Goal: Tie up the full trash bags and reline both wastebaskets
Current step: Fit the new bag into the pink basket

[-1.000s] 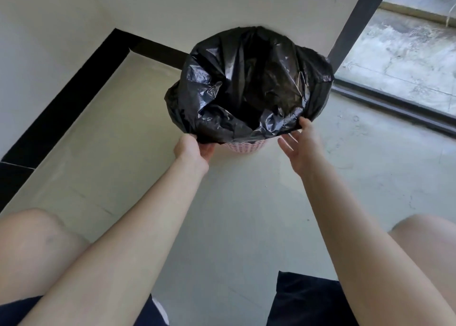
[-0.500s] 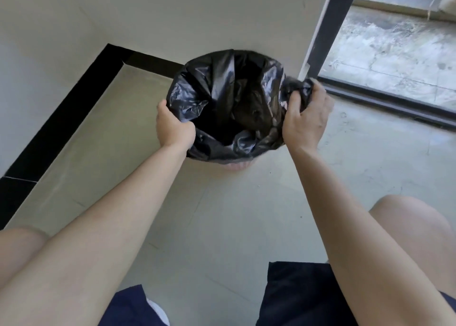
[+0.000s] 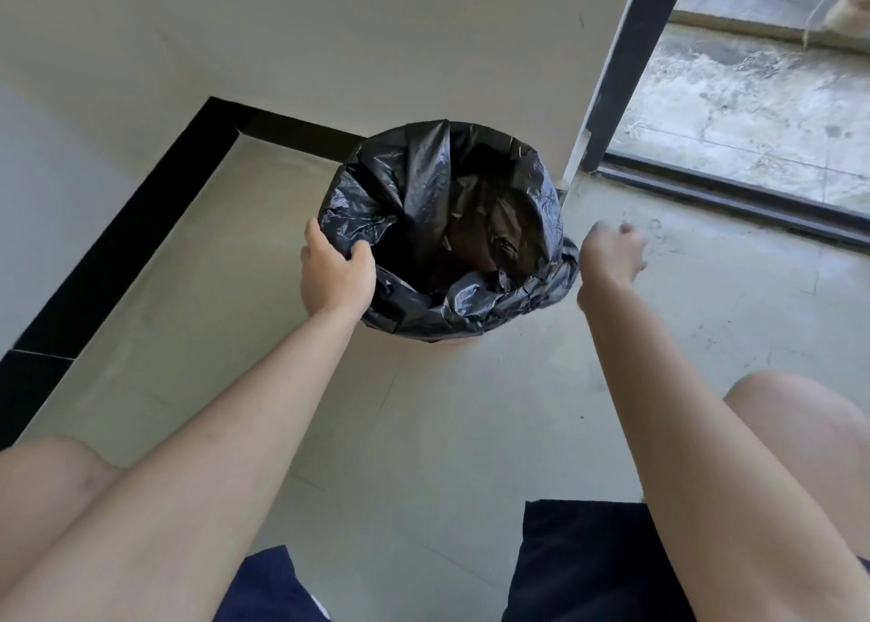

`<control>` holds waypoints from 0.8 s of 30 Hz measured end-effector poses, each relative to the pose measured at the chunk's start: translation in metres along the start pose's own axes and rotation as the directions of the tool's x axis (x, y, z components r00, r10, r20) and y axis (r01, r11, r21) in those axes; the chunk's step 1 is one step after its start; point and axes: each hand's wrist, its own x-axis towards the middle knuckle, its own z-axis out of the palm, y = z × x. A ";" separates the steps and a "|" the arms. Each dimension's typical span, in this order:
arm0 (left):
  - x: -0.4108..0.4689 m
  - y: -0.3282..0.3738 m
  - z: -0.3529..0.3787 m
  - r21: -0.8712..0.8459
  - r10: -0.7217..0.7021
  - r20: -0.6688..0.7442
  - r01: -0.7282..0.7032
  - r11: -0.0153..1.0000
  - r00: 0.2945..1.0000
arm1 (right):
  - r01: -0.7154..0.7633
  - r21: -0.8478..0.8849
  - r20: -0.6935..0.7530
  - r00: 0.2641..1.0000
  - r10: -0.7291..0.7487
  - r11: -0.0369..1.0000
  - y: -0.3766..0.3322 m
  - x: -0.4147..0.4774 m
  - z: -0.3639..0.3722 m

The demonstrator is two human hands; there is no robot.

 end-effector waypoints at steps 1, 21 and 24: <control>-0.001 0.000 0.002 -0.005 0.015 -0.011 -0.015 1.000 1.000 | 0.154 -0.038 -0.040 0.987 -0.156 0.987 -0.014 -0.001 -0.002; 0.036 0.064 0.016 0.516 0.713 0.658 -0.835 -0.190 0.244 | 0.605 -0.611 0.392 0.792 -0.468 0.511 -0.026 -0.009 0.023; 0.064 0.064 0.035 0.575 0.357 0.818 -0.644 -0.505 0.451 | 0.607 -0.613 0.390 0.789 -0.475 0.506 -0.027 -0.008 0.029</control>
